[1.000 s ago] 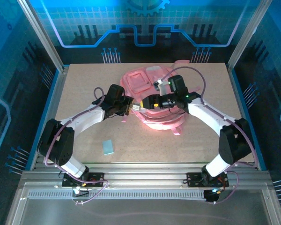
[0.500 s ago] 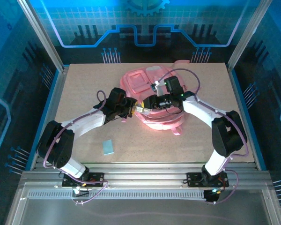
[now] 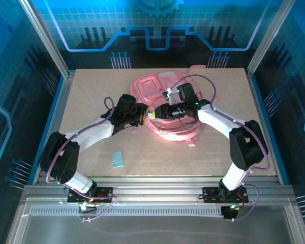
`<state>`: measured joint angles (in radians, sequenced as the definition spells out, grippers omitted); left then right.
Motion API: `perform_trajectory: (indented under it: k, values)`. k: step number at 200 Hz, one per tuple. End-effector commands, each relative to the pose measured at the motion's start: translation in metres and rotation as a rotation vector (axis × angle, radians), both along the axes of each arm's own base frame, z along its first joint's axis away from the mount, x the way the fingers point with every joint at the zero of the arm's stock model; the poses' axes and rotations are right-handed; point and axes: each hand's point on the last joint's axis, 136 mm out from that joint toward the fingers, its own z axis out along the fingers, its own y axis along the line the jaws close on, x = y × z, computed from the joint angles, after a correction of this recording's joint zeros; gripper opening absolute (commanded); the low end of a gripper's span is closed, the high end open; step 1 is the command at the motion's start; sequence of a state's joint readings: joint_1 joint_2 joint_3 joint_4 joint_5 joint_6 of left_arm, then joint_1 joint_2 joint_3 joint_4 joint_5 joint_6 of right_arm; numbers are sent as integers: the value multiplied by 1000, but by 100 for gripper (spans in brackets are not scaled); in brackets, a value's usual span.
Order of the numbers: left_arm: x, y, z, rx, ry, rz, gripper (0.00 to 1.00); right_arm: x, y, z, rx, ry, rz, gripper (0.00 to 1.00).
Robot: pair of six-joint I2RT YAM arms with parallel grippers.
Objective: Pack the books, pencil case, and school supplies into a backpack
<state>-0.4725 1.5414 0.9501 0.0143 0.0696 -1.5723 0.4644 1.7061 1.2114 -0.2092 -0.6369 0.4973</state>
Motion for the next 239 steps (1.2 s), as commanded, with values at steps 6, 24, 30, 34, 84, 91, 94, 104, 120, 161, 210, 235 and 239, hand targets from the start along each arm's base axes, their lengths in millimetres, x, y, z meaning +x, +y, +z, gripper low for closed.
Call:
perform_trajectory:
  k: [6,24,30,34,84,91,94,104,120,161,210,235,239]
  values:
    - [6,-2,26,-36,-73,15,45,-1,6,2,1,-6,20,43]
    - [8,-3,29,-34,-93,8,51,-1,6,1,-4,-6,19,33]
    - [9,-3,31,-30,-102,4,54,-1,5,1,-2,-5,20,29]
    - [9,-4,31,-26,-109,-3,57,-1,5,1,-2,-4,21,27]
    - [10,-6,47,126,-218,-148,94,13,-22,13,41,4,-46,22]
    - [10,-5,49,184,-247,-191,96,15,-30,16,40,-4,-66,23]
    - [10,-4,50,209,-254,-208,97,16,-34,17,39,-6,-76,22]
    - [9,-4,53,289,-287,-270,97,20,-50,20,32,-10,-114,23]
    - [8,-5,55,407,-338,-372,97,27,-82,22,17,0,-202,22]
    - [6,-36,50,612,-454,-709,91,37,-169,15,15,60,-464,22]
    - [4,-94,35,1005,-575,-1155,85,26,-245,9,43,110,-694,22]
    - [2,-122,20,1150,-615,-1322,81,16,-261,12,65,116,-732,22]
    - [1,-126,16,1158,-621,-1339,81,14,-263,13,65,116,-737,22]
